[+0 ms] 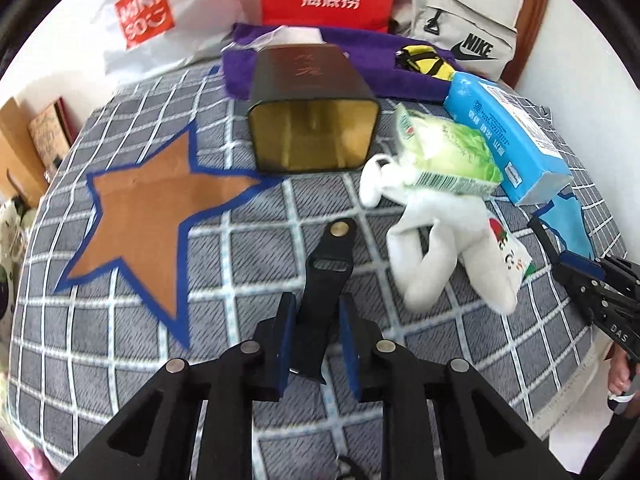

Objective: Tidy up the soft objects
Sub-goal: 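Grasp the black watch strap with the right tool while the left tool grasps its other half, then lift and carry the black watch strap over the purple towel with both tools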

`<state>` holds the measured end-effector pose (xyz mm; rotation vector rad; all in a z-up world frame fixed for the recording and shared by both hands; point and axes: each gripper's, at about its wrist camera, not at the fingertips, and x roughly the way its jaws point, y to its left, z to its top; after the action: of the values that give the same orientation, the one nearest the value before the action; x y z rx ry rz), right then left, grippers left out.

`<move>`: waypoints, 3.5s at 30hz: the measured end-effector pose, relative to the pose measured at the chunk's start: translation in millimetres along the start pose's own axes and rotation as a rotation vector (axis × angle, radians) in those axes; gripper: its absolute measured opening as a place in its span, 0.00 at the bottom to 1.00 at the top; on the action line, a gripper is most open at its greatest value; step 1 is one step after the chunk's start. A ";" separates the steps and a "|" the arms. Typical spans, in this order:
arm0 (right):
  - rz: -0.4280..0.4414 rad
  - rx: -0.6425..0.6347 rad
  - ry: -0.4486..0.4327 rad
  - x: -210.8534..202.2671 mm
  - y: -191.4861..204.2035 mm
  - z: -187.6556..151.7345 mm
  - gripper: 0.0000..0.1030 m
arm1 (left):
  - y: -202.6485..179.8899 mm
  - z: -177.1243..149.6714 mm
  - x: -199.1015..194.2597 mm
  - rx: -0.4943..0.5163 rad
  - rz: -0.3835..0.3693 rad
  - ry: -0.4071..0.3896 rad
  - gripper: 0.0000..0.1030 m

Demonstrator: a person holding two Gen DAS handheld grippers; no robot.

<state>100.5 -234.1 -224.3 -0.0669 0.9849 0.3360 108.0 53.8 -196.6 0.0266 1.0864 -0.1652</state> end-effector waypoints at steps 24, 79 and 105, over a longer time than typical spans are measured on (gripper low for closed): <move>-0.016 0.006 -0.056 -8.4 -2.0 5.5 0.20 | 18.1 4.0 -11.8 -0.161 -0.055 -0.031 0.20; 0.053 0.061 -0.302 -30.5 -44.1 237.5 0.20 | 12.3 209.6 -28.1 -0.173 -0.124 -0.215 0.20; 0.161 0.098 -0.167 82.7 -82.5 296.1 0.20 | 14.9 281.8 65.3 -0.165 -0.167 -0.122 0.20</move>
<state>406.3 -230.5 -136.1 0.1283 0.8414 0.4338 387.4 31.7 -123.5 -0.2200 0.9771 -0.2243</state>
